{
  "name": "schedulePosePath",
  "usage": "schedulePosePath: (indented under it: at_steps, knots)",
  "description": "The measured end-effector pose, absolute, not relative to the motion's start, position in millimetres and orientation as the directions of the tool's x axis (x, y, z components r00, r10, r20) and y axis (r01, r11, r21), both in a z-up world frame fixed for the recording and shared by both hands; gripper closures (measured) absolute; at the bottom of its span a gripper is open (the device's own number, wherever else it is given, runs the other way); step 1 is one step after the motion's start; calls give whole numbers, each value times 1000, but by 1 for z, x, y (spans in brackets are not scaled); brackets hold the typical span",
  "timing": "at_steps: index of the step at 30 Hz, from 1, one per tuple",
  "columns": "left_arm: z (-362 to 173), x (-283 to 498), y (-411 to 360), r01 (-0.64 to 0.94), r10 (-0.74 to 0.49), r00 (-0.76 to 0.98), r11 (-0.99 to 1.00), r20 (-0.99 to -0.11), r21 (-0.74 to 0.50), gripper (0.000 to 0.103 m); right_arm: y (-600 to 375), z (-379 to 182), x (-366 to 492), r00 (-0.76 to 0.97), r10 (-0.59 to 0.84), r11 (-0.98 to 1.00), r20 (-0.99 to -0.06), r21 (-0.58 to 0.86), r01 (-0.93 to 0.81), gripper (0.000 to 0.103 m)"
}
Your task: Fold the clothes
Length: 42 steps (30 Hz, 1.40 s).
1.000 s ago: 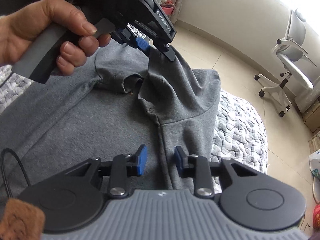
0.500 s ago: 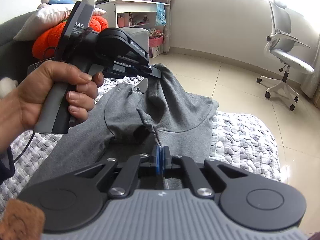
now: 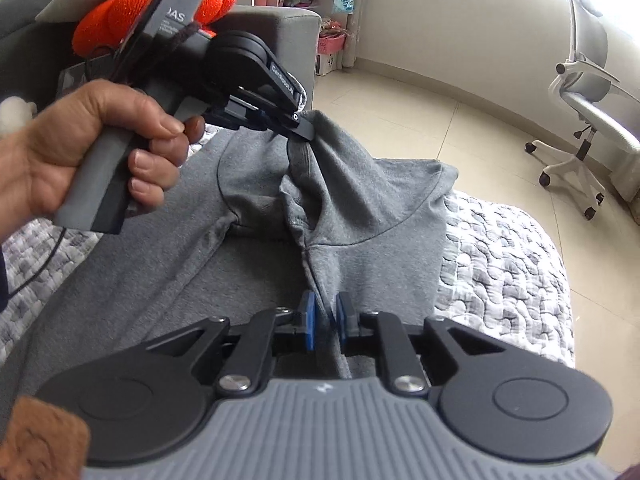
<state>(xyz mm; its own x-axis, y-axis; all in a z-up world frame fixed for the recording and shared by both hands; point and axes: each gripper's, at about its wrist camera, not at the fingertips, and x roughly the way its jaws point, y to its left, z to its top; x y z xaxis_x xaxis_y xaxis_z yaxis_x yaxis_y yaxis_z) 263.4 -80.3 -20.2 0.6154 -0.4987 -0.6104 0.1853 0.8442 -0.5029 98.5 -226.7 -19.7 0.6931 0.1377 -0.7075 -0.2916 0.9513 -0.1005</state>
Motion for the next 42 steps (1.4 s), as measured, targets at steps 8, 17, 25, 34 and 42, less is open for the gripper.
schedulePosePath:
  at_steps: [8,17,25,34,42]
  knots:
    - [1,263,-78,157,-486,626,845,-610,-511,100,-229,-15,97,715,150,954,-683,-90,-286,100]
    - [-24,268,-73,170,-549,561,809,-620,-563,47,-215,-18,91,747,151,910,-647,-204,-361,76]
    - [-38,271,-90,205,-514,536,849,-670,-487,63,-194,-26,107,804,156,858,-573,-325,-398,69]
    - [-41,280,-79,188,-517,554,841,-652,-508,95,-188,-37,136,801,155,863,-578,-315,-395,100]
    - [-40,284,-76,174,-509,570,842,-645,-510,99,-171,-27,107,777,263,755,-573,-379,-535,101]
